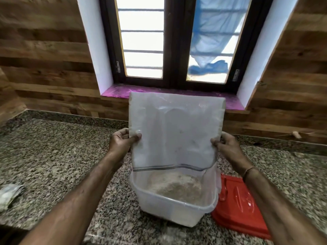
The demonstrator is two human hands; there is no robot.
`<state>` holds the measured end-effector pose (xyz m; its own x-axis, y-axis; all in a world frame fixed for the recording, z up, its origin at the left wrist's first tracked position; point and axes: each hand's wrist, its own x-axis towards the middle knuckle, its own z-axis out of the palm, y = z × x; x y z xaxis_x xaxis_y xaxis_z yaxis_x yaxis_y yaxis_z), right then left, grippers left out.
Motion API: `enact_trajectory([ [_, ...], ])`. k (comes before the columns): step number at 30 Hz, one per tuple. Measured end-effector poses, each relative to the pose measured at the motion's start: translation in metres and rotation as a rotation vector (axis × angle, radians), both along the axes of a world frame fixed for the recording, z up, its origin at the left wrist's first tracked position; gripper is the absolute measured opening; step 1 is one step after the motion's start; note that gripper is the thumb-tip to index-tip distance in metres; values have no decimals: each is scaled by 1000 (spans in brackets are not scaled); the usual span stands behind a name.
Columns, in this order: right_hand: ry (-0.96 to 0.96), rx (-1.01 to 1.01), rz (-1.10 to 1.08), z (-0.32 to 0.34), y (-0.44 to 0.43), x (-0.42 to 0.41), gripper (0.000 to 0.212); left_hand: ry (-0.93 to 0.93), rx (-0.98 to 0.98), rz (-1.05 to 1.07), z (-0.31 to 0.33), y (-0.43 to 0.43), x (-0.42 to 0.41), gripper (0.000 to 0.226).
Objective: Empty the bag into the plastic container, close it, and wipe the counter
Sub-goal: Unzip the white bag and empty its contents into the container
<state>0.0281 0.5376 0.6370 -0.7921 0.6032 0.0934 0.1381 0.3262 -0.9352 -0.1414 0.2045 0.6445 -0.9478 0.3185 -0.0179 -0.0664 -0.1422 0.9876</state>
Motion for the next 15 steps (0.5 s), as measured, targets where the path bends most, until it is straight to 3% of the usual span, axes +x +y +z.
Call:
enact_trajectory([
  [2,8,-32,-15,20,4,-11,10,-16,-12,24,6,3,-15,11],
  [9,-54,-60,12,57,-39,-72,27,-92,-45,36,3,-43,-95,13],
  [15,-155,-141,29,45,-142,-162,6,-174,-207,129,-44,-157,-179,17],
])
